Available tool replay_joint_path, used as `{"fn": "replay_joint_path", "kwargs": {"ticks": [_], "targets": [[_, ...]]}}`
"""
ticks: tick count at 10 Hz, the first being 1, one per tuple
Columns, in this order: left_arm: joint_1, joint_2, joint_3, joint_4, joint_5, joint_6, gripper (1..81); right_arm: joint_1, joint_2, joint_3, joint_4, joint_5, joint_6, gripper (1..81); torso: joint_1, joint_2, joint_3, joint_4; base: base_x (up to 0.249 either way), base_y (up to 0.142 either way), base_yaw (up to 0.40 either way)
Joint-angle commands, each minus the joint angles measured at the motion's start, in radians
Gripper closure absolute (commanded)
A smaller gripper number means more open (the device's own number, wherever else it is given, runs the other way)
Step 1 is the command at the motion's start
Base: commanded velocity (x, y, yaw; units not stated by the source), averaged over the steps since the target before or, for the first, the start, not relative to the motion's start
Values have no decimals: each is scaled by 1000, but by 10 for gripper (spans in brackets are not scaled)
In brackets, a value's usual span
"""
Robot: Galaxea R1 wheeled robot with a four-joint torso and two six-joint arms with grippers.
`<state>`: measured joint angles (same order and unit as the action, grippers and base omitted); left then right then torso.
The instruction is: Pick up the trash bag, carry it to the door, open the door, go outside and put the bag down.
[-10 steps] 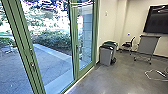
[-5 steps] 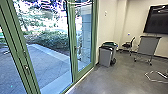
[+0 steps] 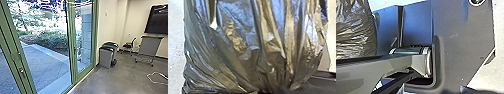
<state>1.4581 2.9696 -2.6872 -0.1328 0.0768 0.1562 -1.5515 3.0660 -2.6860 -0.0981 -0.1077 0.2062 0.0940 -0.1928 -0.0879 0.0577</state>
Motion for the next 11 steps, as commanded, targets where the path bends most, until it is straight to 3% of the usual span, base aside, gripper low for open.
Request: {"fn": "replay_joint_path", "kwargs": {"ticks": [1, 11], "targets": [[-57, -6, 0, 7, 55, 5, 811, 47, 27, 15, -9, -64, -14, 10, 0, 0, 0, 0, 136, 0, 0], [-58, -7, 0, 9, 55, 5, 811, 47, 27, 15, -9, -64, -14, 10, 0, 0, 0, 0, 136, 0, 0]]}}
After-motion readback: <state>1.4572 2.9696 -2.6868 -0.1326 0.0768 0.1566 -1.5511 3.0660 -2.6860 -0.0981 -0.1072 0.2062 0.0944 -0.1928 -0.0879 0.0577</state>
